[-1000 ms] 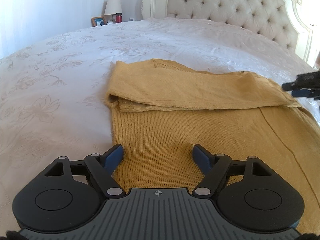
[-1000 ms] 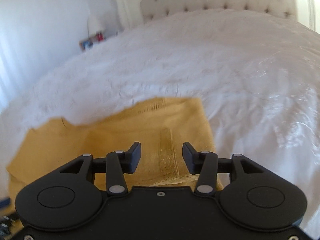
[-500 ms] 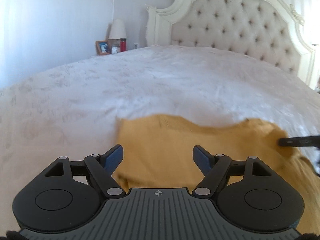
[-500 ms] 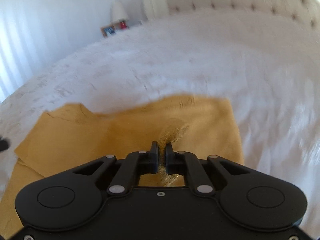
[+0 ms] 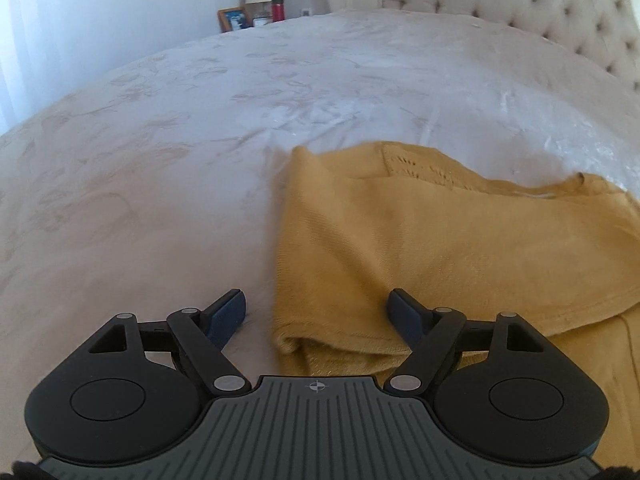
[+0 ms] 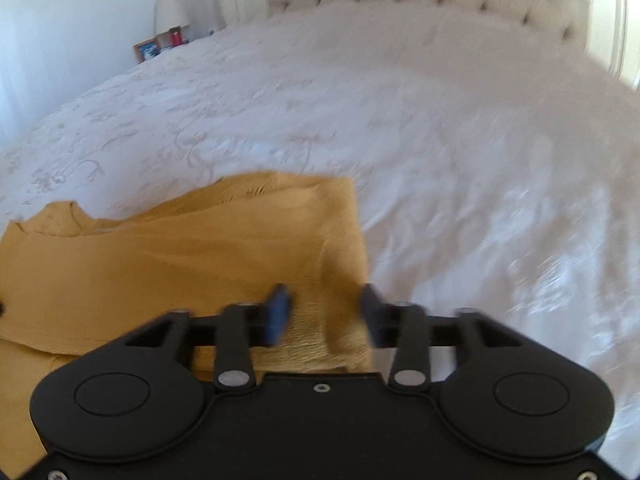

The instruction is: Fold small clothes

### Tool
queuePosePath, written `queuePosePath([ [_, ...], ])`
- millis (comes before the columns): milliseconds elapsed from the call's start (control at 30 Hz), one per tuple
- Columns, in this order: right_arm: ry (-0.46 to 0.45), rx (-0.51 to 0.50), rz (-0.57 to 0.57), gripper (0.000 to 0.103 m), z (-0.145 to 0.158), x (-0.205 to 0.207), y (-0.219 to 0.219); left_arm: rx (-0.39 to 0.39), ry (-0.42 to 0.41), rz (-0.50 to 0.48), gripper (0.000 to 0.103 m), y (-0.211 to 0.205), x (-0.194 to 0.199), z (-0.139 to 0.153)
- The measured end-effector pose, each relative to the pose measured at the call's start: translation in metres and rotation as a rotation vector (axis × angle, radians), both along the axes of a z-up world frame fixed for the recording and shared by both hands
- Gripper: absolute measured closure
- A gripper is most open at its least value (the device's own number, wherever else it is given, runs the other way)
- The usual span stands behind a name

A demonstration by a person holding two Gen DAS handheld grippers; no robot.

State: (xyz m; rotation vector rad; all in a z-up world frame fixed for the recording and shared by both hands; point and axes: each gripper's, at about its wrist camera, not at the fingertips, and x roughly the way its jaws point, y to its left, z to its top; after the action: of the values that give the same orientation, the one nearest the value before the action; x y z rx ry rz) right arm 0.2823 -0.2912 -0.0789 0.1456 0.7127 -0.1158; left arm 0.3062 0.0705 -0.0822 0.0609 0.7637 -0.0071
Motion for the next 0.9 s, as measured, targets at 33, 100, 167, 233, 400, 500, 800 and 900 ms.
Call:
queuePosePath([
  [33,-0.033,-0.009,0.003,0.044,0.004,-0.005,0.004,-0.004,-0.013,0.010,0.026,0.001,-0.007,0.005],
  [100,-0.084,-0.003,0.033,0.040,0.010,-0.009,0.010,-0.046,-0.041,0.011,0.026,0.000,-0.017,0.016],
  [167,-0.116,-0.012,0.081,0.027,0.013,-0.013,0.024,-0.092,-0.060,-0.010,0.021,-0.007,-0.028,0.025],
  [233,-0.112,-0.015,0.134,0.027,0.011,-0.012,0.036,-0.106,-0.061,-0.044,0.016,-0.019,-0.036,0.028],
  [400,-0.017,-0.034,0.154,0.027,-0.012,-0.005,0.046,-0.090,0.013,-0.081,0.009,-0.037,-0.051,0.005],
  [500,-0.004,-0.001,0.110,0.026,-0.018,-0.013,0.032,-0.044,0.042,-0.080,0.008,-0.034,-0.058,-0.011],
  [800,0.016,0.134,0.071,0.023,0.002,-0.082,0.008,-0.110,0.079,-0.119,0.008,-0.026,-0.103,0.007],
  [900,0.083,0.130,0.097,0.022,-0.008,-0.108,0.012,-0.104,0.123,-0.171,0.008,-0.030,-0.128,0.004],
])
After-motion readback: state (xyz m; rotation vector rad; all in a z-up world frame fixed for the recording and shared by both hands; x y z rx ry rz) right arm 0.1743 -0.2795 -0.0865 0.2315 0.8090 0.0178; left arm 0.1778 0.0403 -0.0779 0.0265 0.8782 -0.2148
